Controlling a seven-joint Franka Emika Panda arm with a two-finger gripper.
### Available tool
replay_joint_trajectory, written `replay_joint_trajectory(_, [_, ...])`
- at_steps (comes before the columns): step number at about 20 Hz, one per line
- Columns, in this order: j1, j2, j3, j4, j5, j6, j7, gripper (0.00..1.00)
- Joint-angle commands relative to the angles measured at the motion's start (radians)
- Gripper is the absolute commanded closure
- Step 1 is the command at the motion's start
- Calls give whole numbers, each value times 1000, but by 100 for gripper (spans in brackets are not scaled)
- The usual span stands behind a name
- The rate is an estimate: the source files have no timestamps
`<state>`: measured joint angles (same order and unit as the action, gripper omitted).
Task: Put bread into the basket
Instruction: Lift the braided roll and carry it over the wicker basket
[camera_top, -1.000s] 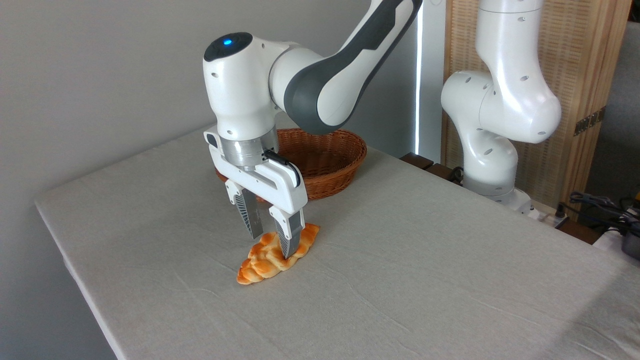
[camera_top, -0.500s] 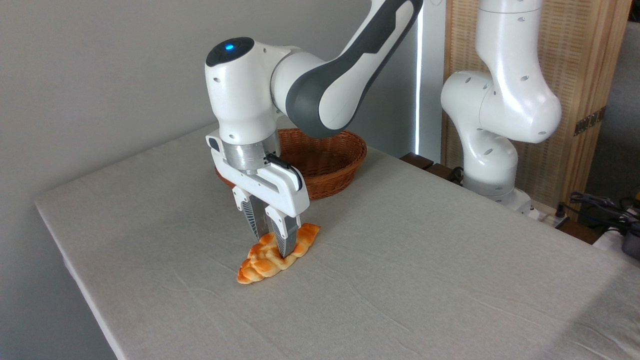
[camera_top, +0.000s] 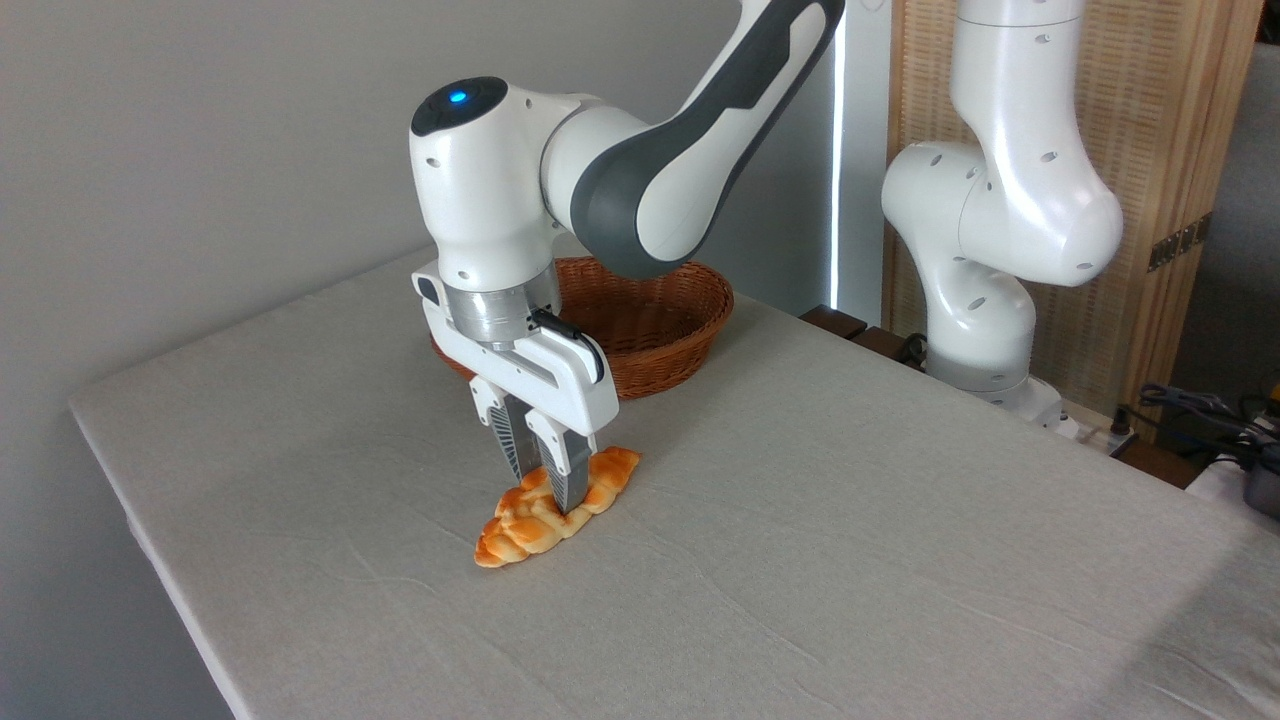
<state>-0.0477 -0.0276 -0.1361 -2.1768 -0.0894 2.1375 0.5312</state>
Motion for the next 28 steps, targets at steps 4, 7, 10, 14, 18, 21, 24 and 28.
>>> replay_joint_trajectory(4, [-5, 12, -13, 67, -10, -95, 68, 100])
replay_joint_trajectory(7, [-1, -2, -20, 227, -21, -276, 81, 100])
replay_joint_trajectory(10, [-11, -41, -25, 321, -74, -407, 78, 100])
replay_joint_trajectory(14, [-87, -143, -62, 293, -96, -531, 73, 99])
replay_joint_trajectory(18, [-251, -239, -62, 146, -95, -559, 46, 98])
replay_joint_trajectory(21, [-322, -235, -62, 74, -87, -542, 42, 75])
replay_joint_trajectory(24, [-342, -213, -62, 31, -81, -504, 41, 21])
replay_joint_trajectory(28, [-345, -170, -63, 31, -41, -470, 46, 0])
